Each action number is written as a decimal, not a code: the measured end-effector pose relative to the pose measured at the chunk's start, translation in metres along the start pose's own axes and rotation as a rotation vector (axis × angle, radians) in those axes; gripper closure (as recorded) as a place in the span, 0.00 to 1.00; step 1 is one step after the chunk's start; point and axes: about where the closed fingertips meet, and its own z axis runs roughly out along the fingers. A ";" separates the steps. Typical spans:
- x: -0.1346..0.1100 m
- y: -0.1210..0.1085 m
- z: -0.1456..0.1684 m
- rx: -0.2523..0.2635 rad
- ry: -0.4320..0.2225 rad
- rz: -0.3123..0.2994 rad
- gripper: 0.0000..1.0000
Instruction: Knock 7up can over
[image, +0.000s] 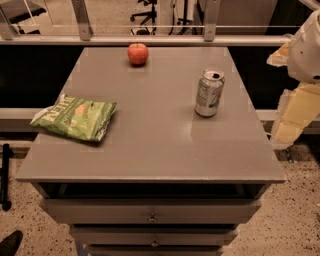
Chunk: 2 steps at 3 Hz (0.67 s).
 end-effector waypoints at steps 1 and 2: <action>0.000 0.000 0.000 0.000 0.000 0.000 0.00; 0.007 -0.015 0.014 0.020 -0.020 0.015 0.00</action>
Offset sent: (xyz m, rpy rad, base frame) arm 0.0509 -0.0282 -0.0392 0.0598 -0.0480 -0.0401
